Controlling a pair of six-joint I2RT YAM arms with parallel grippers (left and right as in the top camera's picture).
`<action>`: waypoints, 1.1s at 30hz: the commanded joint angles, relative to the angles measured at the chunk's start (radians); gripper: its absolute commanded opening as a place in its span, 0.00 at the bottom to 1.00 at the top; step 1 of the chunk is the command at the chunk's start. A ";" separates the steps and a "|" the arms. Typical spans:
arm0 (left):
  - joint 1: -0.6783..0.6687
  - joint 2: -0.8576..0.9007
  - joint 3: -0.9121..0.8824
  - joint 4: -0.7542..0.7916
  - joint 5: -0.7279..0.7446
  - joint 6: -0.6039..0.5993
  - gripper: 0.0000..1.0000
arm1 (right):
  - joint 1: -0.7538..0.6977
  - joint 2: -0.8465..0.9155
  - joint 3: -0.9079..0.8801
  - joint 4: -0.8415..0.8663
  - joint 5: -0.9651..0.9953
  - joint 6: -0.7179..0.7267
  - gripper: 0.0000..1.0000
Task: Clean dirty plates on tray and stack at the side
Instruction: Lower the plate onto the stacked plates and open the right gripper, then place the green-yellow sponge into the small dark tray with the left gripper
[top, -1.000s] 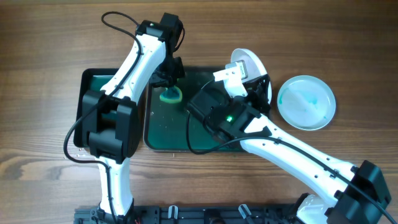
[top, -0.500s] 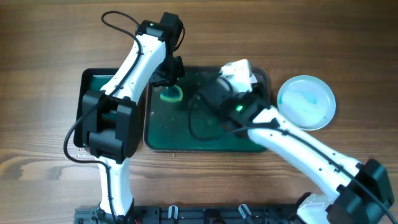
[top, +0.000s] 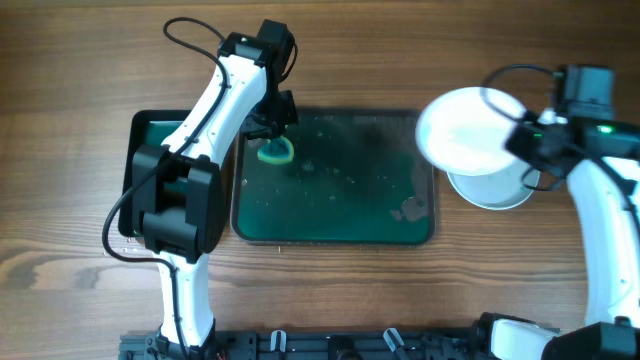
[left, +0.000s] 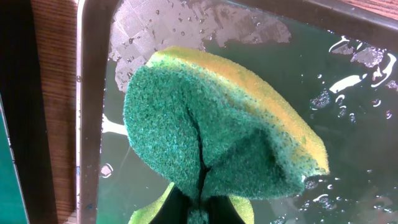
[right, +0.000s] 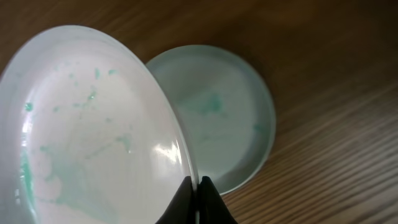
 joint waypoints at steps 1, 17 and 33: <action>-0.002 -0.034 0.013 0.001 0.015 0.019 0.04 | -0.136 -0.011 -0.077 0.032 0.010 -0.016 0.04; 0.011 -0.040 0.017 -0.001 0.016 0.019 0.04 | -0.204 -0.007 -0.354 0.267 -0.068 -0.021 0.34; 0.299 -0.317 0.034 -0.291 -0.079 0.102 0.04 | 0.119 -0.007 -0.131 0.107 -0.312 -0.155 0.52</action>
